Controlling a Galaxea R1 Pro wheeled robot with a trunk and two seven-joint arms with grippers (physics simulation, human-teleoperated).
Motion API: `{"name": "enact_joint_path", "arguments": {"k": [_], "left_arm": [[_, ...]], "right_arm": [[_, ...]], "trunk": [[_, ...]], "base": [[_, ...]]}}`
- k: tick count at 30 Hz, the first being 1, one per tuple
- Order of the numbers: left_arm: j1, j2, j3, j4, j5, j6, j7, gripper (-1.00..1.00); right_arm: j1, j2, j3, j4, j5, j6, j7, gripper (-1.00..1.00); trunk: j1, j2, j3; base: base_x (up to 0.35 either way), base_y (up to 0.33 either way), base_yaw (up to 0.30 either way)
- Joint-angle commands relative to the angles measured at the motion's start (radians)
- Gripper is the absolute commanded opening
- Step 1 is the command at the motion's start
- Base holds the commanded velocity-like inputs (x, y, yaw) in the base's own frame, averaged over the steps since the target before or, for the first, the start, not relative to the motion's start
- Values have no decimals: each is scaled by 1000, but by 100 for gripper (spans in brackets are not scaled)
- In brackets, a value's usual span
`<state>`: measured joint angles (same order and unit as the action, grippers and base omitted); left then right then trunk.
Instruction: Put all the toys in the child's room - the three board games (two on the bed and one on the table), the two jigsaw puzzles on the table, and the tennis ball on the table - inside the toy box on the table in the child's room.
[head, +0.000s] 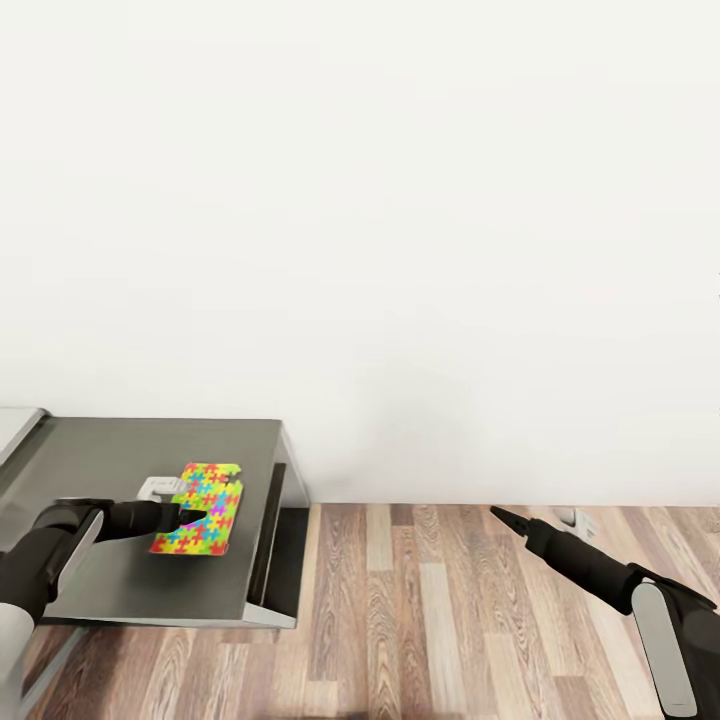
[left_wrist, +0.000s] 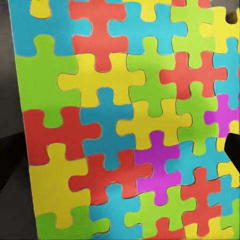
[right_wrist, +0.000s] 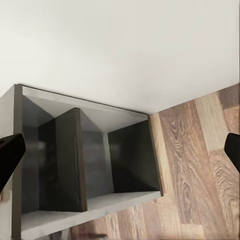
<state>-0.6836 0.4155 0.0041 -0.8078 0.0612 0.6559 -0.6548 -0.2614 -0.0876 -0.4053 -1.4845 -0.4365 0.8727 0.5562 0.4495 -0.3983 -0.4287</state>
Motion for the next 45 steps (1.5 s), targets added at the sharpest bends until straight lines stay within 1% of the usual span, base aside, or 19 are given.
{"name": "enact_joint_path", "arguments": {"k": [1,13,18,22,45], "left_arm": [[-1,0,0,-1,6,8,0,100],[-1,-1,0,-1,6,8,0,100],[-1,-1,0,-1,6,8,0,100],[-1,-6,0,-1,5,8,0,100],[-1,-7,0,-1,5,8,0,100]], "right_arm": [[-1,0,-2,0,0,6,4,100],[-1,0,-1,1,0,6,4,100],[-1,0,-1,1,1,5,4,100],[-1,0,-1,1,1,5,4,100],[-1,0,-2,1,1,5,4,100]], "trunk": [[1,-2,-2],[1,-2,-2],[1,-2,-2],[1,-2,-2],[1,-2,-2]], "base": [[0,-72,0],[0,-161,0],[0,-48,0],[0,-170,0],[0,-56,0]]}}
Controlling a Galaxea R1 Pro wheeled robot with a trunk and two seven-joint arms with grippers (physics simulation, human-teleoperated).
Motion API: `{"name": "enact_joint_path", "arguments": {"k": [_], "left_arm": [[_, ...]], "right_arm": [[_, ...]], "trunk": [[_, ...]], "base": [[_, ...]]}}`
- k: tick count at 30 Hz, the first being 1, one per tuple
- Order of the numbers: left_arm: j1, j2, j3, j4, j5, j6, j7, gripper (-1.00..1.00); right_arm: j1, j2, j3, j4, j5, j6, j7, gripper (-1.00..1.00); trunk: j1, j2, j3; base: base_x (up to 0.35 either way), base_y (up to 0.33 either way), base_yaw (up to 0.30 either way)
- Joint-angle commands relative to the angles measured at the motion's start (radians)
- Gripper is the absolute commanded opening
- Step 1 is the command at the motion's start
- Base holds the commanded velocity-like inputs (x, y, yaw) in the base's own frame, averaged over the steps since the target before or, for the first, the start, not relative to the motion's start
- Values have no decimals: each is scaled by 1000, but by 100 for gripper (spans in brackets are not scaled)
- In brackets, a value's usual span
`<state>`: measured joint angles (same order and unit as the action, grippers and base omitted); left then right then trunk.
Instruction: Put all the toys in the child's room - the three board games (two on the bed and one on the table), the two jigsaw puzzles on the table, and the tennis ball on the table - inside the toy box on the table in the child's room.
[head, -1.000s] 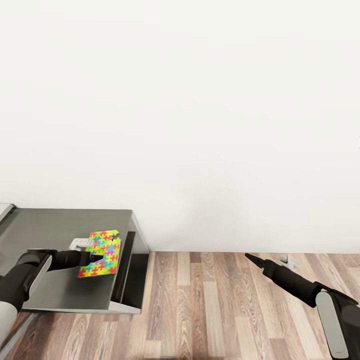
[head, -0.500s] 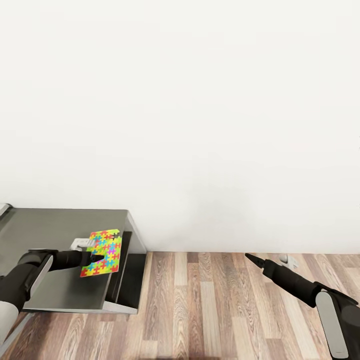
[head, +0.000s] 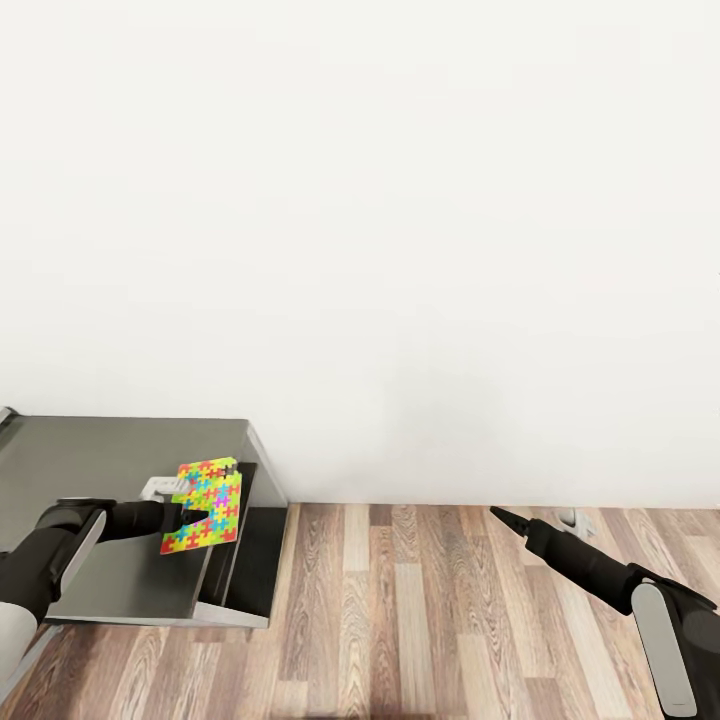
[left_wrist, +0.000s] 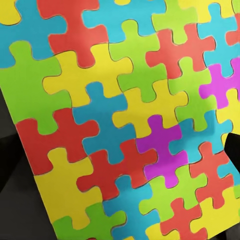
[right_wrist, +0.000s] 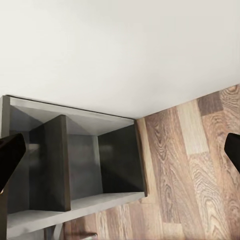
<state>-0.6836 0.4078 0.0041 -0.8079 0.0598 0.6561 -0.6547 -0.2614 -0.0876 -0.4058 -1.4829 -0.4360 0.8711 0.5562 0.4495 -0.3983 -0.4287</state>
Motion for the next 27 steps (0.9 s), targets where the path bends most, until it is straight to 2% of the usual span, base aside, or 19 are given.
{"name": "enact_joint_path", "arguments": {"k": [1,27], "left_arm": [[-1,0,0,-1,6,8,0,100],[0,3,4,-1,6,8,-1,100]], "right_arm": [[-1,0,-1,-1,0,6,4,100],[-1,0,-2,-1,0,6,4,100]], "trunk": [[1,-2,-2],[1,-2,-2]], "base": [[0,-2,0],[0,-29,0]]}}
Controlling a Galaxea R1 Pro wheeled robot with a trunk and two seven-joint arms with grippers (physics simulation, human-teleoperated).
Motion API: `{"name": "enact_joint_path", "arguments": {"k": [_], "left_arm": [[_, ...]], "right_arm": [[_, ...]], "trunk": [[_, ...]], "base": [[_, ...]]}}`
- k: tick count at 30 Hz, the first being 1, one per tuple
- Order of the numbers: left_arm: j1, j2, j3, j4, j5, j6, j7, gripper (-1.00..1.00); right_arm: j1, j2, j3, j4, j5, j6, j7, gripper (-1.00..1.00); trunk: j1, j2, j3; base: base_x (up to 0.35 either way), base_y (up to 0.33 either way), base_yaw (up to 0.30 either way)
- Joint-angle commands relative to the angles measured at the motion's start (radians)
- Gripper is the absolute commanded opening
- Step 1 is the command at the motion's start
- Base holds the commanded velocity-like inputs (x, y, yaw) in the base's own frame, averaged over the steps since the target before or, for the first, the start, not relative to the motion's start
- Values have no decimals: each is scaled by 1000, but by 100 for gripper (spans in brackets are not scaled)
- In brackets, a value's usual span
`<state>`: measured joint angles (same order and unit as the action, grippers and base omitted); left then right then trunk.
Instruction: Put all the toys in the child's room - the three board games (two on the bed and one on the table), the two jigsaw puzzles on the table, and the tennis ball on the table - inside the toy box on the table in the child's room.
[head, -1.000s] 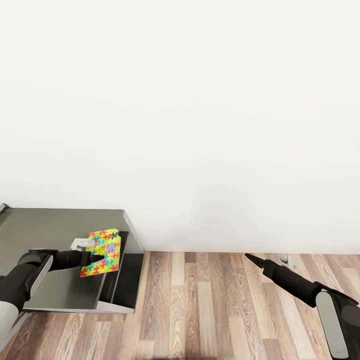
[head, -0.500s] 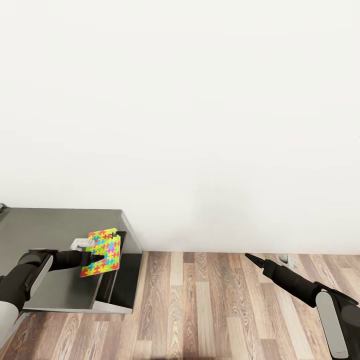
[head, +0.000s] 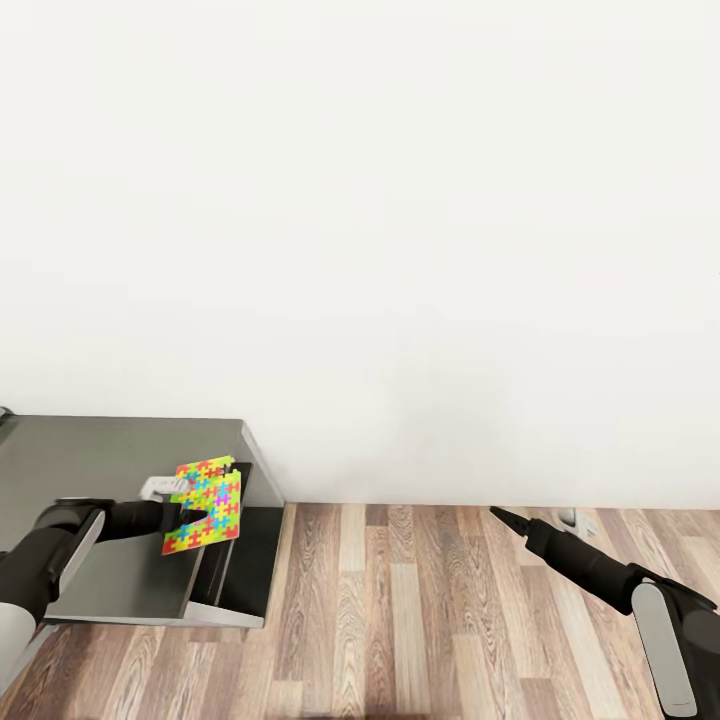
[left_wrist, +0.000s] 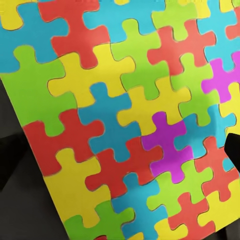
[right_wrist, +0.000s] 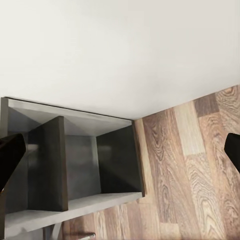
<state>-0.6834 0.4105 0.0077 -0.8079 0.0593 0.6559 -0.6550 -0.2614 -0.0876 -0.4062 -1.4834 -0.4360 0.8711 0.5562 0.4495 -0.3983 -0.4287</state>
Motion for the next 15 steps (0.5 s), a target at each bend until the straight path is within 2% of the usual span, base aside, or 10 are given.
{"name": "enact_joint_path", "arguments": {"k": [1,7,11,15], "left_arm": [[-1,3,3,0,8,8,-1,100],[-1,18,12,0,12,8,-3,100],[-1,48,17,0,14,8,-3,100],[-1,59,47,0,14,8,-12,100]], "right_arm": [[-1,0,-2,0,0,6,4,100],[-1,0,-2,0,0,6,4,100],[-1,-1,-2,0,0,6,4,100],[-1,0,-2,0,0,6,4,100]], "trunk": [[1,-2,-2],[1,-2,-2],[1,-2,-2],[1,-2,-2]], "base": [[0,0,0],[0,0,0],[0,0,0],[0,0,0]]}}
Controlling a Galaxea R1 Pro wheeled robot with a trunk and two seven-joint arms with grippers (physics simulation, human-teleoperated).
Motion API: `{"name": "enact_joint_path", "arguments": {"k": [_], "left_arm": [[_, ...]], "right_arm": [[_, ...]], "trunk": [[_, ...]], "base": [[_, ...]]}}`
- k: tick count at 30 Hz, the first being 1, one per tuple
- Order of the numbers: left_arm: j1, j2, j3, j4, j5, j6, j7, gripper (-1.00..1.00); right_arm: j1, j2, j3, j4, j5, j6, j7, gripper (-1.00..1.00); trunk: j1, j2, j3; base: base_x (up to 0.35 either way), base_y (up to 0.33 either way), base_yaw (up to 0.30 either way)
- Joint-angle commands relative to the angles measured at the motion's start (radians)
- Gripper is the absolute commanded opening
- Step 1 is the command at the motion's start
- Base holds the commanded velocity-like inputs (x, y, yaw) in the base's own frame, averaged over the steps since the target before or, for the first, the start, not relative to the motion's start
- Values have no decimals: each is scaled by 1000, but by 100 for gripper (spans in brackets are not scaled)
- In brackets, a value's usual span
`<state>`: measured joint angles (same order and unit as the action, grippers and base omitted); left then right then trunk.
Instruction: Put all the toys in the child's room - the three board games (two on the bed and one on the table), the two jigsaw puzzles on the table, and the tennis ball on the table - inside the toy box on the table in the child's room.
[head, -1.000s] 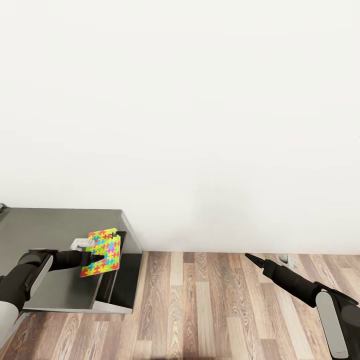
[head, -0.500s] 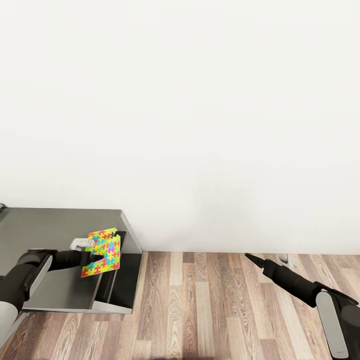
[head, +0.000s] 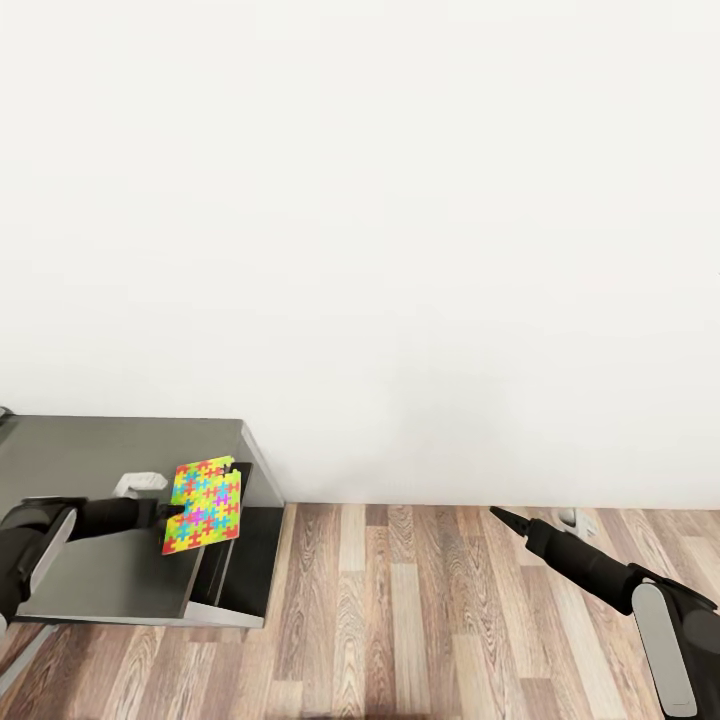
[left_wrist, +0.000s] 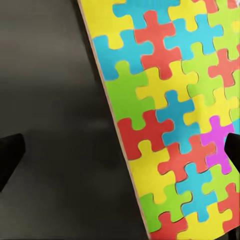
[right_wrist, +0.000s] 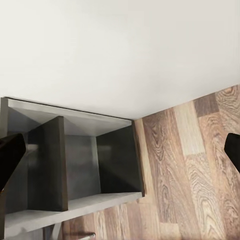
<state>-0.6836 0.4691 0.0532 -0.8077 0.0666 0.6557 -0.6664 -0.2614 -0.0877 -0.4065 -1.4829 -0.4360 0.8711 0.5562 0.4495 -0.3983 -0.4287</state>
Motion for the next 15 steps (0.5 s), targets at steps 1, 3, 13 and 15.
{"name": "enact_joint_path", "arguments": {"k": [1,3,13,15], "left_arm": [[-1,2,12,0,7,9,-12,100],[-1,5,27,0,6,9,-41,100],[-1,89,104,-1,6,9,-465,100],[0,99,147,-1,4,9,-546,100]], "right_arm": [[-1,0,-2,0,0,6,4,100],[-1,0,-1,-2,0,6,4,100],[5,0,0,-16,0,8,31,100],[5,0,0,-16,0,8,45,100]], "trunk": [[1,-2,-2],[1,-2,-2],[1,-2,-2],[1,-2,-2]], "base": [[0,0,0],[0,0,0],[0,0,0],[0,0,0]]}}
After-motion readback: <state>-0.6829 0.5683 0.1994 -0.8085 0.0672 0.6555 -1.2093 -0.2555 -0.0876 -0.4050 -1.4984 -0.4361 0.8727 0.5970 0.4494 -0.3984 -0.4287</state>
